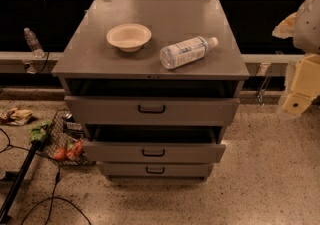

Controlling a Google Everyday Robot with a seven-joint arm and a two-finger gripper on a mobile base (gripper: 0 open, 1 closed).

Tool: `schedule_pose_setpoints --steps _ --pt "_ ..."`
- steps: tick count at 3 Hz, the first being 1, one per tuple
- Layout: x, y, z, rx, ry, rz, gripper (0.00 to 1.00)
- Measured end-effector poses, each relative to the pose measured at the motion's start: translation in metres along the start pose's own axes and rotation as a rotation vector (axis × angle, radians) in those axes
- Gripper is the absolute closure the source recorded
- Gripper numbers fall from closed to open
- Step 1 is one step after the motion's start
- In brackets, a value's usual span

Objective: Place blue plastic bottle upright

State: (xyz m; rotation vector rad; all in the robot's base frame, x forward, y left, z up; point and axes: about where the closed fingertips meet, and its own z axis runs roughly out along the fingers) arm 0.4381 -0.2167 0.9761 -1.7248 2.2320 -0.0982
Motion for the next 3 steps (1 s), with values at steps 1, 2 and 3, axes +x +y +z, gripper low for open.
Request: schedule_pose_setpoints --steps 1,2,3 --pt "0.000 0.000 0.000 0.000 0.000 0.000 0.00" --pt "-0.016 -0.016 0.007 -0.017 0.013 -0.070 0.00" --pt "-0.057 -0.065 0.032 -0.056 0.034 -0.248 0.00"
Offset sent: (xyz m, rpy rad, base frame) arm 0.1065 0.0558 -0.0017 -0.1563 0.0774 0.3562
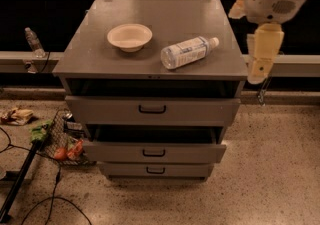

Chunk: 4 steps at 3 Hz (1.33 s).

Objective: Place blue plastic bottle upright

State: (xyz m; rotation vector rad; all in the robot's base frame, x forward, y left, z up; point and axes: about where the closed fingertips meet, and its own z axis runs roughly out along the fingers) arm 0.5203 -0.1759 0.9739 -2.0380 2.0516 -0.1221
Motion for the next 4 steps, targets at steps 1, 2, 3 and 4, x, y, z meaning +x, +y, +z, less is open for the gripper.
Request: schedule_pose_setpoints --steps 1,2,3,4 --pt "-0.015 -0.019 -0.003 0.031 -0.022 -0.037 0.00" --pt "-0.016 -0.023 -0.002 0.048 -0.022 -0.037 0.00" --pt "-0.016 -0.049 0.013 0.039 0.007 -0.100 0.00" --pt "-0.021 -0.090 0.043 0.023 0.003 -0.216 0.00"
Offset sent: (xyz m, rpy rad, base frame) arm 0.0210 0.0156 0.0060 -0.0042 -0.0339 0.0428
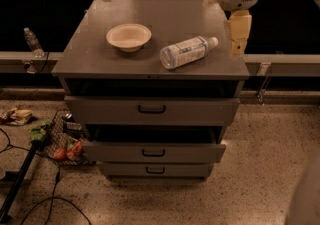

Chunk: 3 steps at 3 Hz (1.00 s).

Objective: Place blue plastic bottle upright

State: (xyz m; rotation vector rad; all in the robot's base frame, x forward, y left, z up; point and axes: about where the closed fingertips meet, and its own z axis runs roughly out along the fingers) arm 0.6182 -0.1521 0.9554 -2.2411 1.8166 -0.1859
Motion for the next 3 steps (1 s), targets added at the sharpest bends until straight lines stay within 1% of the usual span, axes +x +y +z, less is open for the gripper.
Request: schedule_pose_setpoints --steps 1,2,3 --pt "-0.002 -0.030 0.029 -0.021 -0.023 -0.080 0.00" --pt "-0.002 -0.058 0.067 -0.051 -0.063 -0.121 0.00" --pt "-0.005 -0.078 0.105 -0.073 -0.086 -0.169 0.00"
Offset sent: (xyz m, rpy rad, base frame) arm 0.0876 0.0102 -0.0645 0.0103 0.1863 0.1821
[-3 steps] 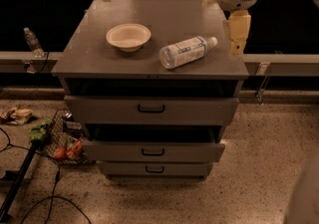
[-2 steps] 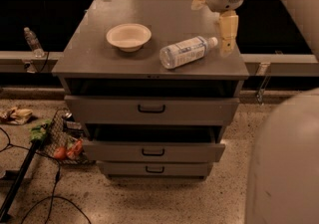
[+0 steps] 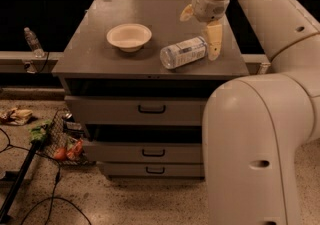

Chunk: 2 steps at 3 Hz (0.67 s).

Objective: Place blue plastic bottle upright

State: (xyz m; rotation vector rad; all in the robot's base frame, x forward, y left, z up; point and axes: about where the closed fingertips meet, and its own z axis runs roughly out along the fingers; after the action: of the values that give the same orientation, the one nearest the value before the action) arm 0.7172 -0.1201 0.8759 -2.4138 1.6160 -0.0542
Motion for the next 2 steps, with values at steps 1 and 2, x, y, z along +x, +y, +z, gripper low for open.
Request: schedule_pose_setpoints --steps 1,2 --pt "0.004 -0.006 0.019 -0.013 -0.012 -0.028 0.00" --pt "-0.002 -0.011 0.034 -0.037 -0.017 -0.088 0.18"
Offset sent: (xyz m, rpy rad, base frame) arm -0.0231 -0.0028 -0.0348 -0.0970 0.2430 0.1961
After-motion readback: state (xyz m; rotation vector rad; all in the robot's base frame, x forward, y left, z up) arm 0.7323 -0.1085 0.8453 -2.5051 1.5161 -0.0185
